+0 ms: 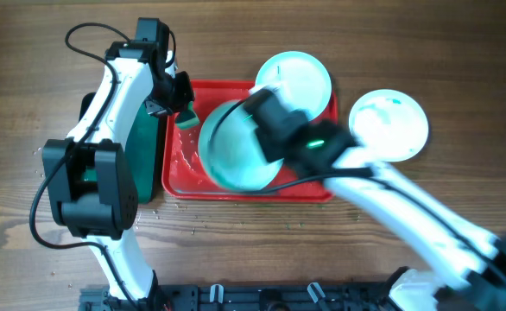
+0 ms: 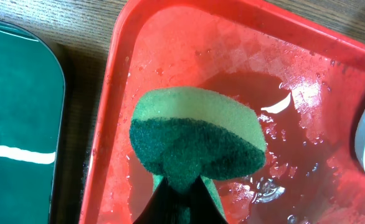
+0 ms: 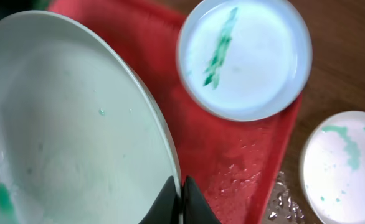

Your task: Clean dirty plates on tray and stack at the side

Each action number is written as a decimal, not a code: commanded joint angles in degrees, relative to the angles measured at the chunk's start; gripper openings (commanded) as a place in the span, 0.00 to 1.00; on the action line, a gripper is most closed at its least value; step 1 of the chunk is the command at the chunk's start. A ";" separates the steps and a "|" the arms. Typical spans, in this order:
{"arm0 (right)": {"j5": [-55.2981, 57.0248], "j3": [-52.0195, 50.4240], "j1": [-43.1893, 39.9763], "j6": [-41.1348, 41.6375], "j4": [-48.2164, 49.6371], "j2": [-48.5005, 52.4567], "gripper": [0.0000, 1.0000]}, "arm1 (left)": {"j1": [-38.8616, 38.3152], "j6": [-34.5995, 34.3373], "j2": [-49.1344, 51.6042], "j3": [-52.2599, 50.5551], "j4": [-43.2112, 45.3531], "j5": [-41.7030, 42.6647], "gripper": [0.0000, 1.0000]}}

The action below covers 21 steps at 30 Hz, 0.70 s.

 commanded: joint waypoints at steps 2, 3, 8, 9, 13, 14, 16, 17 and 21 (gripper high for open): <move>-11.82 0.17 -14.47 2.34 -1.49 -8.44 0.04 | -0.13 1.11 -1.16 -0.57 0.20 0.92 0.04; -11.80 0.11 -17.73 3.69 -2.47 -9.11 0.04 | -0.13 1.11 -1.16 -0.57 0.20 0.92 0.04; -11.78 -0.11 -33.68 9.03 -6.62 -9.42 0.04 | -0.13 1.11 -1.16 -0.57 0.20 0.92 0.04; -11.76 -0.59 -36.54 9.16 -6.75 -9.42 0.04 | -0.11 1.11 -1.16 -0.57 0.22 0.92 0.04; -11.34 -5.25 -47.23 12.44 -5.05 -9.31 0.04 | -0.13 1.11 -1.16 -0.57 0.22 0.92 0.04; -11.32 -6.91 -49.35 13.27 -3.87 -9.20 0.04 | -0.13 1.11 -1.16 -0.57 0.20 0.92 0.04; -11.34 -10.64 -53.00 13.75 -0.98 -8.90 0.04 | -0.13 1.11 -1.16 -0.57 0.22 0.92 0.04; -11.37 -12.35 -54.38 14.36 0.33 -8.72 0.04 | -0.13 1.11 -1.16 -0.57 0.22 0.94 0.04; -11.34 -18.36 -57.13 15.26 5.35 -7.15 0.04 | -0.13 1.11 -1.16 -0.57 0.22 0.92 0.04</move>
